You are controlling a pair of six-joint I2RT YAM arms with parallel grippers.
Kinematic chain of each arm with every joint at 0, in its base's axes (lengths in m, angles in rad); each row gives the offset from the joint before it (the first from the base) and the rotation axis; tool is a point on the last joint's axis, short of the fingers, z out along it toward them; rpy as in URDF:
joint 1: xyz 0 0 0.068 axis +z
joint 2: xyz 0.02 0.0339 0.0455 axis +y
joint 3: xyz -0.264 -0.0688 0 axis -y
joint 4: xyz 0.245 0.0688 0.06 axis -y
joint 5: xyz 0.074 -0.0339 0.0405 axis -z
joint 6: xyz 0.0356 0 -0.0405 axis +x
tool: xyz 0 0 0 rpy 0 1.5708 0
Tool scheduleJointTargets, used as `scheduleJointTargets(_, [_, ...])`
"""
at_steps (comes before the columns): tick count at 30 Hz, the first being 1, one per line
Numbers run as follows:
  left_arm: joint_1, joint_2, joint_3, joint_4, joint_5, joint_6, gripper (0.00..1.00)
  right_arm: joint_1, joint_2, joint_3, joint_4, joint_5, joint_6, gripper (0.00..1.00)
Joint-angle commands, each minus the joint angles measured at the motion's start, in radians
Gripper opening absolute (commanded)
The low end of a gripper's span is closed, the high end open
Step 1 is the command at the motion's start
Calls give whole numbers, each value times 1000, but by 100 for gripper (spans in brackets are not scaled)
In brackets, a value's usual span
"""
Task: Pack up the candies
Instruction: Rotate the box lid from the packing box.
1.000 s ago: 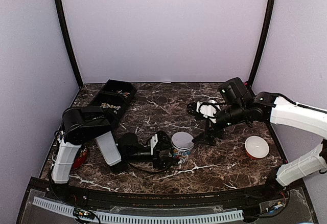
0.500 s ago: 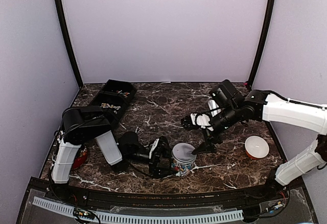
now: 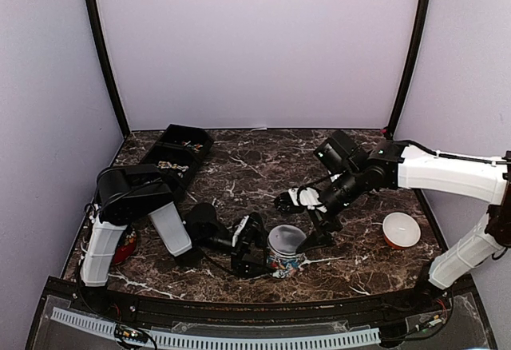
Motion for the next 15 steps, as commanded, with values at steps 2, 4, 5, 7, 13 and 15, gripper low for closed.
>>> scheduleJointTargets(2, [8,-21,38,125,58,-8,74,16,35,32,-39,-47,-29,97])
scheduleJointTargets(4, [9,-21,42,119,70,-12,74,19,42,63,-48,-55,-34,97])
scheduleJointTargets(5, [9,-20,44,117,74,-12,74,19,46,68,-51,-62,-37,97])
scheduleJointTargets(7, [11,-20,45,115,80,-14,74,22,52,72,-53,-62,-39,97])
scheduleJointTargets(13, [12,-16,53,109,97,-19,73,24,80,89,-70,-69,-41,98])
scheduleJointTargets(15, [12,-16,55,109,97,-21,73,24,84,91,-72,-69,-41,97])
